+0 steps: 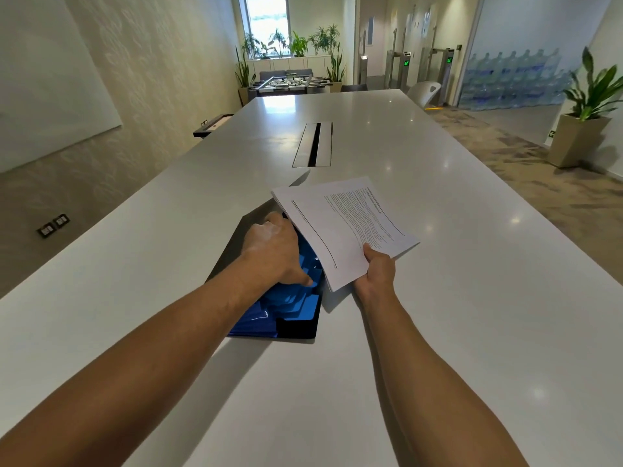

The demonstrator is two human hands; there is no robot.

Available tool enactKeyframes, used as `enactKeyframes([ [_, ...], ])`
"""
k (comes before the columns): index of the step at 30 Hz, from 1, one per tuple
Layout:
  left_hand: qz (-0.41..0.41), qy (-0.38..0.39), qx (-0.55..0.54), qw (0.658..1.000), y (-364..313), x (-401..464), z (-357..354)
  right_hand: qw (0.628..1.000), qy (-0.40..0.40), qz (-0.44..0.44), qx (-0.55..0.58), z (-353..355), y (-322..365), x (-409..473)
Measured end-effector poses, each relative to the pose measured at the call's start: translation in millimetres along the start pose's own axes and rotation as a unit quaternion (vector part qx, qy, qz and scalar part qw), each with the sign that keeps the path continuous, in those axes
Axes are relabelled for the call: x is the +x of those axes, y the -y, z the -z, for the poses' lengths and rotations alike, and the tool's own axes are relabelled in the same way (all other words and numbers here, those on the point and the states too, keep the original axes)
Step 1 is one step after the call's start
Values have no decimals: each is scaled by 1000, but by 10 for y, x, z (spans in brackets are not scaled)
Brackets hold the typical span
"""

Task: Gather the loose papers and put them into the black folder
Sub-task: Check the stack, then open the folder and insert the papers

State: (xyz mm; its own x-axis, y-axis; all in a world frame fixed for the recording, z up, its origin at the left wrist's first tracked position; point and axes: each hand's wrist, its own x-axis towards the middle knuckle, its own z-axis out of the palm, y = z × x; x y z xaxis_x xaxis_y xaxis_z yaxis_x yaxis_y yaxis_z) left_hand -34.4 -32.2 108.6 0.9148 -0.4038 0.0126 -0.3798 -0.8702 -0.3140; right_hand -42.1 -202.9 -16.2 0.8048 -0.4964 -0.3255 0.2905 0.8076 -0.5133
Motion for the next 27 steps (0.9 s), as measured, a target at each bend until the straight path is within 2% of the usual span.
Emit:
enactKeyframes([
  [6,-8,-4,-28,1000,-72,-61,-11,1000,-2,-3,-2,-13,20,-55],
  [12,4,-23,-115,993,204,-34,140,1000,-14,1,-24,-32,55,-116],
  [15,11,-23,-137,990,331,-34,128,995,-35,28,-93,-47,135,-138],
  [19,20,-27,-161,986,388,-48,37,967,-31,127,-219,-148,387,-174],
  [23,12,-40,-186,982,404,-38,5,914,4,227,-336,-287,633,-352],
  [27,10,-42,-192,981,394,-31,-3,868,25,272,-415,-399,740,-517],
])
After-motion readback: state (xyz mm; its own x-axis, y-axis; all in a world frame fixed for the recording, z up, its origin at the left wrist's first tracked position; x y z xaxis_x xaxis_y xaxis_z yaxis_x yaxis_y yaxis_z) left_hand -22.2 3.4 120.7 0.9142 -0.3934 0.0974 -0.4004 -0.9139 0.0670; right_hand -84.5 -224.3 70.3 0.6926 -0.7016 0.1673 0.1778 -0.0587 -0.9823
